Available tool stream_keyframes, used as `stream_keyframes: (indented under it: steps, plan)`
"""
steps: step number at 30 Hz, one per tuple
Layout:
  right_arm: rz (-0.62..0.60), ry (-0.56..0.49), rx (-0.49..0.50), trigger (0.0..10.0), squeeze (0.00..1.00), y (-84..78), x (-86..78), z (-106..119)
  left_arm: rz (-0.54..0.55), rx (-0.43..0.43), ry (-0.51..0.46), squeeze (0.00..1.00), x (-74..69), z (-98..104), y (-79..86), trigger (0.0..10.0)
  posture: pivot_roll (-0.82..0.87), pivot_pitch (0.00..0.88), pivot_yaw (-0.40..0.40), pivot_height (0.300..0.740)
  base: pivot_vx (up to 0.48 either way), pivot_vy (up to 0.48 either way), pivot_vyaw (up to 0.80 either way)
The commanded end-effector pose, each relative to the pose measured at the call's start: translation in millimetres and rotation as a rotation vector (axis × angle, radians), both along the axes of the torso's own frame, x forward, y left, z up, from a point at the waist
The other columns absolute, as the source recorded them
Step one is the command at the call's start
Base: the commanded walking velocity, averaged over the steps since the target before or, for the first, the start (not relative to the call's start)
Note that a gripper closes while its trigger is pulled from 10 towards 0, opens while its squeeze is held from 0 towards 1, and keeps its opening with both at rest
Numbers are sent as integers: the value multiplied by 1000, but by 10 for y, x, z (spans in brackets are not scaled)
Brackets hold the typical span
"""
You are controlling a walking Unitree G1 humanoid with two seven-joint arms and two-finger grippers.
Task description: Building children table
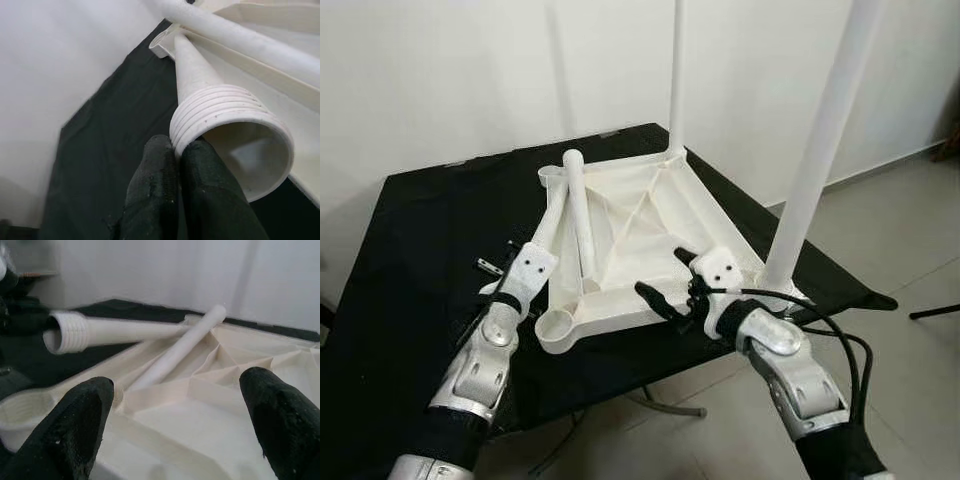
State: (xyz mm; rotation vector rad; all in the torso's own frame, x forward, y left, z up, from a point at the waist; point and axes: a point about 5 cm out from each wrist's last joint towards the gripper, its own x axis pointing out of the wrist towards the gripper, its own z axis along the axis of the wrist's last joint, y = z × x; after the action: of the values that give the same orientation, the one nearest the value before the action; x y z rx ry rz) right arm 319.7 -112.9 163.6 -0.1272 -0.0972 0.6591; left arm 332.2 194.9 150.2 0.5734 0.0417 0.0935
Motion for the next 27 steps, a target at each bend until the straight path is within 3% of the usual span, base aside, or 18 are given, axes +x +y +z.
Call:
stream_keyframes:
  steps: [1,3,4,5,6,7,8,10,13,16,19,20,21,22,24,25,27]
  plan:
    - [14,-24,36,10000,0,27,5,102,8,-41,-42,0,-20,73,65,0,-99,0,32,740,0,0,0]
    - [42,-29,111,10000,0,65,15,207,18,-146,-124,0,-49,217,186,0,-98,0,31,740,0,0,0]
    - [42,-29,111,10000,0,65,15,207,18,-146,-124,0,-49,217,186,0,-98,0,31,740,0,0,0]
    - [69,-23,184,10000,0,106,25,284,3,-235,-179,0,-74,316,255,0,-87,0,26,740,0,0,0]
    - [124,-8,310,10000,0,179,44,415,-29,-383,-274,0,-137,477,374,0,-79,0,22,740,0,0,0]
    - [124,-8,310,10000,0,179,44,415,-29,-383,-274,0,-137,477,374,0,-79,0,22,740,0,0,0]
    - [156,10,387,10000,0,225,62,482,-50,-479,-312,0,-179,534,443,0,-74,0,21,740,0,0,0]
    - [167,19,414,10000,0,241,69,502,-60,-520,-321,0,-194,545,464,0,-74,0,21,740,0,0,0]
    - [210,43,462,10000,0,325,90,553,-72,-679,-367,0,-286,557,576,0,-62,0,11,740,0,0,0]
    - [256,85,537,10000,0,398,83,576,-143,-812,-389,0,-349,561,546,0,-57,0,8,740,0,0,0]
    - [280,113,592,10000,0,426,78,589,-185,-869,-395,0,-372,564,510,0,-57,0,8,740,0,0,0]
    - [305,140,645,10000,0,450,74,603,-227,-911,-399,0,-395,567,475,0,-56,0,8,740,0,0,0]
    - [393,211,813,10000,0,494,58,676,-380,-1027,-389,0,-469,572,344,0,-52,0,9,740,0,0,0]
    - [432,235,876,10000,0,503,51,709,-452,-1069,-381,0,-507,576,282,0,-52,0,9,740,0,0,0]
    - [432,235,876,10000,0,503,51,709,-452,-1069,-381,0,-507,576,282,0,-52,0,9,740,0,0,0]
    - [472,256,929,10000,0,513,44,734,-530,-1122,-372,0,-556,576,209,0,-49,0,10,740,0,0,0]
    - [495,269,956,10000,0,516,40,748,-578,-1156,-367,0,-591,579,171,0,-49,0,11,740,0,0,0]
